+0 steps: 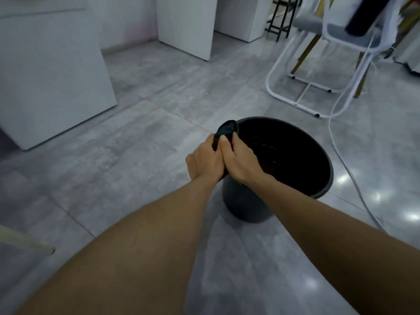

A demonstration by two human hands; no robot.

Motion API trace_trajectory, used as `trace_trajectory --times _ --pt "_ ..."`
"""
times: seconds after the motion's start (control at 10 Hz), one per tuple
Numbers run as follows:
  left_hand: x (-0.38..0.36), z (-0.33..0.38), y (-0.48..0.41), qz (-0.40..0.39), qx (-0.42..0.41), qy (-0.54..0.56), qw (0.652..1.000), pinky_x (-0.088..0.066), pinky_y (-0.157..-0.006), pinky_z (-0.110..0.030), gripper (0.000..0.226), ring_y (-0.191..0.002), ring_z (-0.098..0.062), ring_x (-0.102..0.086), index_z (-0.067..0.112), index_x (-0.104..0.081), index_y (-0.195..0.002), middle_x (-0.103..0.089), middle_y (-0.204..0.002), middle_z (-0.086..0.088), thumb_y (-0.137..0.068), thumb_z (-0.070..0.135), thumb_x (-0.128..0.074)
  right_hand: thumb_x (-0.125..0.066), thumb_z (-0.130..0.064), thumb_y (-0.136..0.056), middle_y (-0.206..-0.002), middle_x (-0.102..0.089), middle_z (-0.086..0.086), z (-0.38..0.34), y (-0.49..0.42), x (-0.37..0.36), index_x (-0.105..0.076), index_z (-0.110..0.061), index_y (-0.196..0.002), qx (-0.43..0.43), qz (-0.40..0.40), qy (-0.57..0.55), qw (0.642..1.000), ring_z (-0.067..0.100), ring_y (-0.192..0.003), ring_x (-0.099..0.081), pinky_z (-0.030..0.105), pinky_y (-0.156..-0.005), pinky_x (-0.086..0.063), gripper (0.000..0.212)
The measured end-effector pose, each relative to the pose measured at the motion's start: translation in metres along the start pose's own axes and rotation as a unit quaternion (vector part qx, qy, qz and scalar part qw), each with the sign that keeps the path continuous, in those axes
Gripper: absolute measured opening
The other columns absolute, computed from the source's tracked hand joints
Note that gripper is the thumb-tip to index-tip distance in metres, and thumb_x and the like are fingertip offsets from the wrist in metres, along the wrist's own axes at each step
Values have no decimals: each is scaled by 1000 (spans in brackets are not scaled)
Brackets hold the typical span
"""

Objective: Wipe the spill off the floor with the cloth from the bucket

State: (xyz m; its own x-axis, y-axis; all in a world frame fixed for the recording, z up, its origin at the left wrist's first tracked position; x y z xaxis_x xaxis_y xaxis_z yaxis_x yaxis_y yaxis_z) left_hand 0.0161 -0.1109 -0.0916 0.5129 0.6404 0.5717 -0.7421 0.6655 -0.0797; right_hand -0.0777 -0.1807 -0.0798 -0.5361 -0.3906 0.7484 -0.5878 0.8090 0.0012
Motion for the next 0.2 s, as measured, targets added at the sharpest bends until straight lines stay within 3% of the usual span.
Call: trace_trajectory --times 0.1,0.2 --pt "-16 -7 1 -92 31 -21 995 -42 -105 -46 48 -107 -29 -63 36 -48 -139 -69 -121 -3 -105 49 -15 -18 -79 -87 -150 -51 7 13 -5 -9 -40 -20 -149 -38 -15 -15 999 29 -134 -50 51 -112 -39 88" --pt "-16 -6 -2 -132 18 -67 989 -28 -117 -47 58 -135 -27 -47 33 -27 -156 -50 -151 -4 -104 47 -5 -20 -72 -93 -150 -50 10 4 -6 8 -43 -16 -148 -31 30 -12 999 30 -136 -48 50 -113 -37 81"
Point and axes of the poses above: each hand's wrist, its own y-axis away from the middle knuckle, its own x-axis out of the back of the hand, z = x × y, the point moved 10 cm from there along -y, towards the middle knuckle
